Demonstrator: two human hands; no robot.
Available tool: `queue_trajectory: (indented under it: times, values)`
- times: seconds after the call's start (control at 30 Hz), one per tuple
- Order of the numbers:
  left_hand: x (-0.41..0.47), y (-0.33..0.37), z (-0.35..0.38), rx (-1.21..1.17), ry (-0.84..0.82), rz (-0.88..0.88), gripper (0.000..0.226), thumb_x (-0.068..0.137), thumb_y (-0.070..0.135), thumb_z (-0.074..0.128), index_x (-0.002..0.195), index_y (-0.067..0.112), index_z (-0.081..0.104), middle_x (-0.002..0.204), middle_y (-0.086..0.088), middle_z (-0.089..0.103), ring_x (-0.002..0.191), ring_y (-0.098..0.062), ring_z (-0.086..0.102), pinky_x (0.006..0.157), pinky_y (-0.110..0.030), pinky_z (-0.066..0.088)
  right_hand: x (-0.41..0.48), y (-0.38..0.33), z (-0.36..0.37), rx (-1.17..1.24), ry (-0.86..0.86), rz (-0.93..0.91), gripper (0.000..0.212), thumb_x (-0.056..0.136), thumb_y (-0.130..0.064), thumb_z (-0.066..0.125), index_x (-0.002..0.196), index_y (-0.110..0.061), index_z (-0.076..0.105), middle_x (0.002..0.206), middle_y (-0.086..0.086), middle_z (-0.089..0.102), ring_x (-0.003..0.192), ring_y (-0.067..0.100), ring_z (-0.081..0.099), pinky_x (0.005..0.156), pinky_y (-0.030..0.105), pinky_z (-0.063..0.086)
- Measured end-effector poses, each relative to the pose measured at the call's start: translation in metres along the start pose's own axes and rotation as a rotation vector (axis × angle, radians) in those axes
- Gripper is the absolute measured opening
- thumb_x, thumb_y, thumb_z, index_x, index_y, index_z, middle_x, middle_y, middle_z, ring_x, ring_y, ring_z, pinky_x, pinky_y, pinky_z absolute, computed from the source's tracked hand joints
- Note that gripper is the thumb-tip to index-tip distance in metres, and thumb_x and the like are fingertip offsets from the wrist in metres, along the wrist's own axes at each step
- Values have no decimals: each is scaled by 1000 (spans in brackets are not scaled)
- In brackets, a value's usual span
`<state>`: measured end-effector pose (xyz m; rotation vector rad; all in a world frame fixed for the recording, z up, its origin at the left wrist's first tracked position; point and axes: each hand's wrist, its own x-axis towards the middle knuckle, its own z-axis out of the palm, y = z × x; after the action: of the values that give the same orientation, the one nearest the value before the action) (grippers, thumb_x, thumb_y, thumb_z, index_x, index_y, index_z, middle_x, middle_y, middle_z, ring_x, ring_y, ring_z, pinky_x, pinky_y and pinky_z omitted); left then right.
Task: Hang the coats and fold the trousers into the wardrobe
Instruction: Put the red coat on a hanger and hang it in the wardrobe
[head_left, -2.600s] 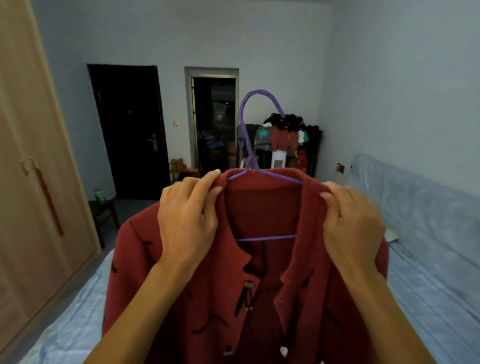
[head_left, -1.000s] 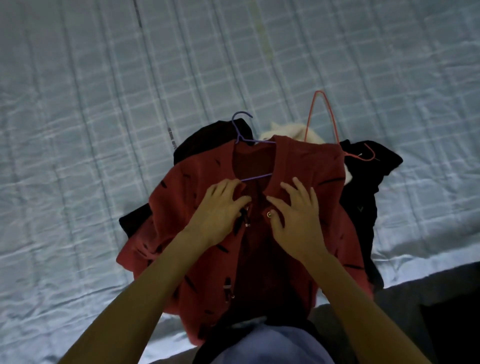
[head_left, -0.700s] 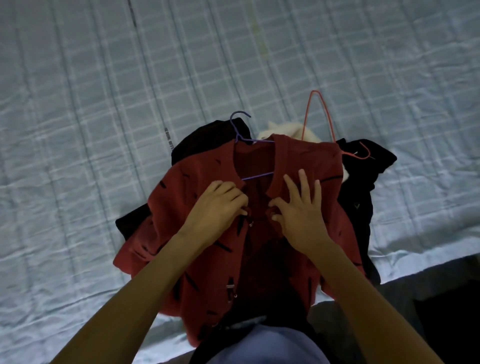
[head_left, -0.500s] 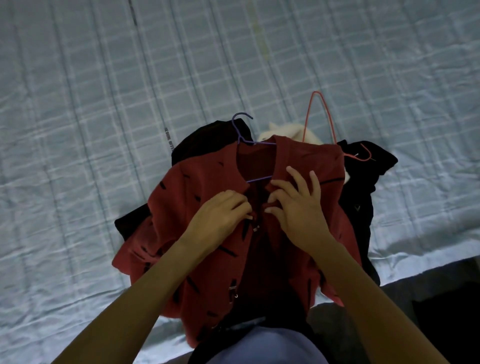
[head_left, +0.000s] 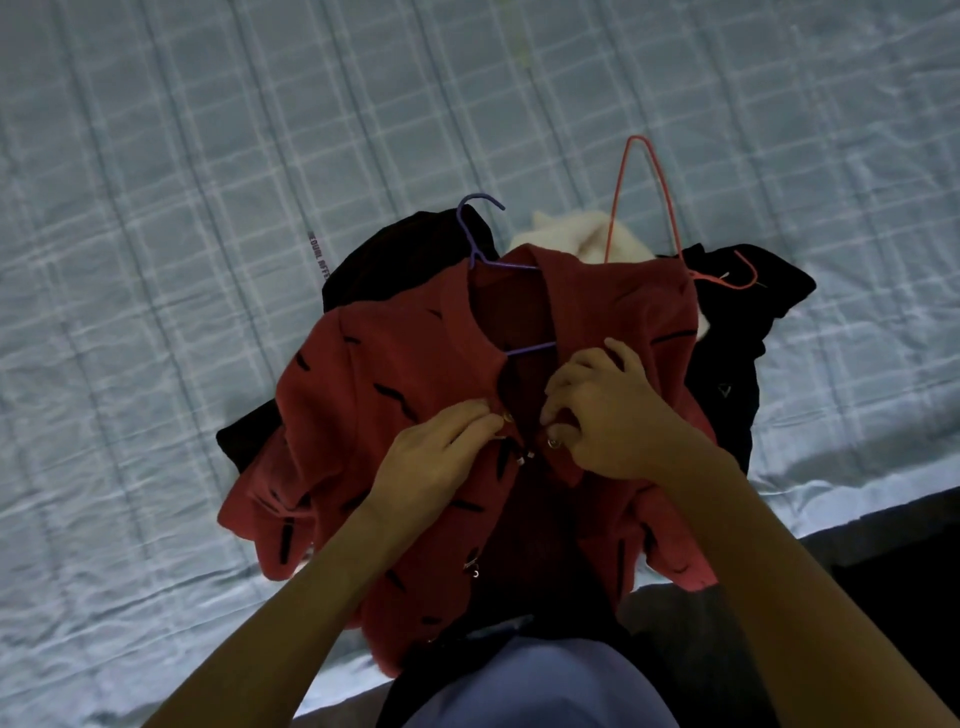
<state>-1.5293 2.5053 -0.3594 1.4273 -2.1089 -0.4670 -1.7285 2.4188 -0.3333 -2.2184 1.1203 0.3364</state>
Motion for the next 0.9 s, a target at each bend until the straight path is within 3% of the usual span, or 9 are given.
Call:
queue_trajectory:
  times: [0.1,0.2,0.27,0.37,0.47,0.57,0.73,0.83,0.9]
  values:
    - [-4,0,6,-14,50,-1,16,99,5,43,112,6,53,101,-17,70,100,-21,63,89,-24,51,-1,6,4,-98,-67,-27,30,83,-42,61,110,-32,65,134,-7,42,133,17,21,110,44,-16]
    - [-5,-1,9,-26,74,-17,20,91,0,53,110,6,54,100,-17,70,101,-20,62,89,-26,51,0,9,8,-193,-41,-32,27,81,-39,64,106,-31,67,132,-6,44,132,21,24,109,43,-18]
    - [-4,1,10,-36,82,-17,22,88,0,56,109,7,54,99,-17,70,101,-19,62,87,-27,52,2,12,9,-185,73,-13,24,79,-42,65,97,-26,70,120,-3,54,126,23,34,110,43,-10]
    - [-2,2,9,-28,68,-5,22,89,2,57,109,8,55,99,-15,70,96,-21,66,81,-29,55,2,12,6,-55,280,7,35,82,-50,50,87,-21,71,105,-5,63,116,23,46,108,41,9]
    - [1,4,5,-5,38,15,18,93,5,53,110,9,55,100,-14,70,96,-21,66,80,-28,55,0,3,3,86,346,6,37,84,-52,49,88,-22,70,99,-10,65,109,17,50,100,34,16]
    - [7,9,1,15,36,30,15,99,9,44,110,9,55,99,-12,70,94,-20,65,77,-27,54,0,-9,3,297,324,104,24,85,-47,61,89,-25,70,93,-13,65,94,9,55,97,32,24]
    - [9,15,3,31,38,20,12,97,9,50,108,10,55,96,-11,69,88,-21,66,66,-32,56,-2,-13,2,532,201,99,14,91,-31,58,92,-28,72,89,-17,63,90,4,58,97,43,39]
    - [4,15,4,44,51,4,18,91,5,59,107,10,55,96,-10,68,89,-21,66,65,-34,56,-8,-7,-4,620,72,113,13,91,-21,59,92,-22,72,94,-15,64,92,1,59,94,28,44]
    - [4,16,4,58,51,8,17,91,5,58,107,10,55,95,-11,68,87,-22,66,63,-34,56,-9,-6,-4,618,108,147,12,91,-22,60,92,-20,72,92,-16,63,90,0,60,87,20,44]
